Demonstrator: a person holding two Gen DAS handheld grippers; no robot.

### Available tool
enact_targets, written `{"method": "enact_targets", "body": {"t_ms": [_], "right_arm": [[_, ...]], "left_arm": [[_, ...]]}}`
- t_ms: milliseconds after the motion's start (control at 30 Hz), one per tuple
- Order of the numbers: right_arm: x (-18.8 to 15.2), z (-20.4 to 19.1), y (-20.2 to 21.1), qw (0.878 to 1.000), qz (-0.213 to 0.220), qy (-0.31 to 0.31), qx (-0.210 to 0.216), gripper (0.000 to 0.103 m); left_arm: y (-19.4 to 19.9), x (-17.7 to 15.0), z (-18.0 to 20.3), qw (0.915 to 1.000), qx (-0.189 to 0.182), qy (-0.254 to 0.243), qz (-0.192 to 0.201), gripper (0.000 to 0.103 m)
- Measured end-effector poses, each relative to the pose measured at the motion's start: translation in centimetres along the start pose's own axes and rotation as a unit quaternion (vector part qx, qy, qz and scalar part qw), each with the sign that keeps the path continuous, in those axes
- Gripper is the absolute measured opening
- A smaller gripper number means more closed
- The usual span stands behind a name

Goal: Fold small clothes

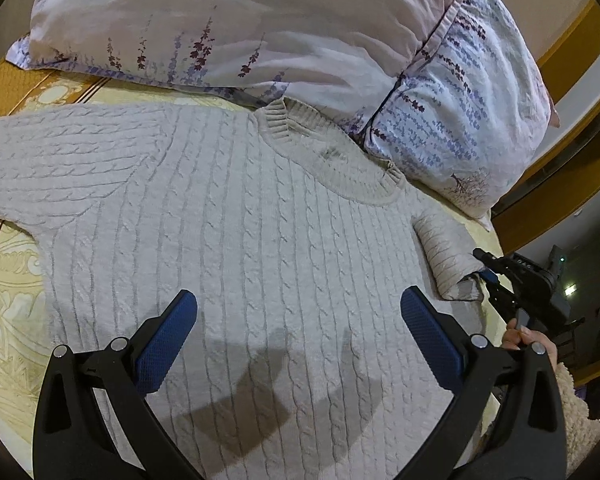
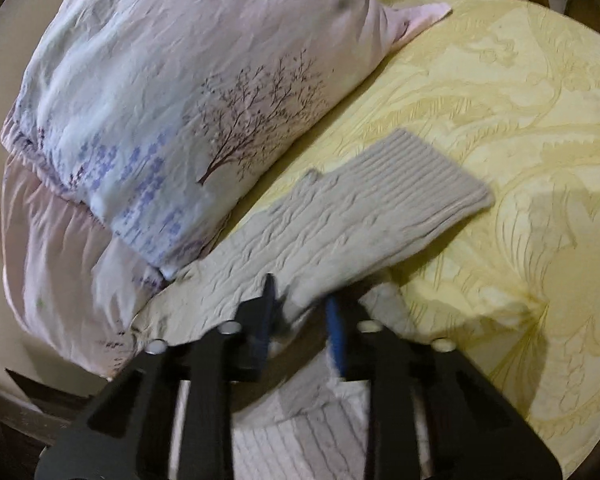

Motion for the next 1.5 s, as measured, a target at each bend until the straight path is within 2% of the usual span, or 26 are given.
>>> {"method": "enact_targets", "body": {"t_ms": [100,200,267,367,467,533,600,633,700,767,833,900,933,1000,1033,1100,1167,1200,1267,1333,1367,1400,1500], "right_arm": [[0.0,-3.4,0.9,0.999,0.017,0.041,0.031,0.009],[-1.9,-8.8,1.3,0.991,0.009,0.101,0.082,0.009],[-4.7,-13.0,1.5,0.980,-0.012,0.156,0.125,0.009],[-10.1,-16.9,0.9,0.958,-0.063,0.234,0.153,0.009],[-16.3,-18.3,-0.5,0.931,-0.136,0.303,0.153,0.019],[-20.1,-18.1,-1.0,0.912,-0.179,0.339,0.147,0.043],[-22.2,-17.9,-0.6,0.901,-0.198,0.355,0.150,0.054],[-22.5,-17.8,-0.2,0.901,-0.198,0.354,0.155,0.060],[-22.1,-17.5,0.6,0.905,-0.203,0.336,0.164,0.062],[-20.7,-16.3,1.5,0.917,-0.195,0.306,0.165,0.063],[-19.4,-16.0,2.8,0.918,-0.175,0.307,0.178,0.063],[-18.8,-15.5,3.8,0.916,-0.168,0.320,0.172,0.064],[-18.3,-15.2,3.9,0.920,-0.165,0.315,0.167,0.064],[-17.2,-13.9,3.9,0.936,-0.158,0.276,0.152,0.064],[-15.8,-12.3,4.0,0.950,-0.154,0.233,0.142,0.064],[-13.4,-9.0,4.2,0.969,-0.143,0.159,0.120,0.064],[-11.8,-6.4,4.1,0.981,-0.130,0.110,0.097,0.063],[-10.5,-4.5,4.2,0.987,-0.117,0.070,0.082,0.063],[-8.6,-2.3,4.3,0.993,-0.096,0.016,0.068,0.060],[-6.5,0.5,4.5,0.995,-0.066,-0.048,0.053,0.058],[-6.2,0.9,4.0,0.995,-0.060,-0.060,0.049,0.057],[-5.7,1.7,4.0,0.995,-0.051,-0.074,0.043,0.055],[-4.6,3.1,3.8,0.993,-0.036,-0.105,0.038,0.048]], "left_arm": [[0.6,0.5,-0.6,0.9998,-0.008,0.017,0.006,0.102],[1.1,1.2,-1.4,0.9986,-0.023,0.045,0.016,0.101],[1.4,1.4,-1.8,0.9976,-0.030,0.059,0.021,0.101],[1.7,1.9,-2.5,0.9954,-0.039,0.083,0.028,0.101],[1.9,2.1,-3.2,0.9926,-0.048,0.107,0.032,0.100],[1.8,2.0,-3.6,0.9907,-0.052,0.122,0.030,0.099],[1.4,1.8,-3.8,0.9892,-0.056,0.133,0.024,0.097],[1.1,1.6,-3.9,0.9887,-0.058,0.137,0.019,0.095],[0.5,1.4,-3.8,0.9878,-0.063,0.142,0.012,0.091],[-0.1,1.2,-3.6,0.9870,-0.069,0.145,0.005,0.087],[-0.8,1.3,-3.3,0.9859,-0.076,0.149,0.001,0.087],[-1.4,1.5,-3.1,0.9848,-0.081,0.154,-0.001,0.087],[-1.7,1.6,-3.2,0.9837,-0.084,0.159,-0.003,0.087],[-2.2,1.8,-3.2,0.9812,-0.089,0.171,-0.007,0.087],[-2.4,1.9,-3.3,0.9805,-0.090,0.175,-0.007,0.087],[-2.8,2.1,-3.7,0.9802,-0.087,0.178,-0.008,0.087],[-3.4,2.2,-4.0,0.9798,-0.082,0.182,-0.011,0.087],[-3.7,2.3,-4.2,0.9798,-0.078,0.184,-0.013,0.084],[-4.4,2.5,-4.4,0.9801,-0.071,0.184,-0.018,0.080],[-4.9,2.7,-4.5,0.9824,-0.060,0.175,-0.022,0.074],[-5.2,2.7,-4.5,0.9837,-0.055,0.170,-0.025,0.072],[-5.5,2.8,-4.5,0.9855,-0.049,0.160,-0.026,0.068],[-6.2,3.0,-4.3,0.9873,-0.041,0.149,-0.038,0.044]]}}
Point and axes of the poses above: each gripper's, at about its wrist camera, not at the fingertips, and y roughly against the way its jaws point, z to its right, x to its top, the point moved 8 cm from there along -y, roughly the way its jaws point, and after that the axes turned 11 degrees about z, right-handed, at the moved point
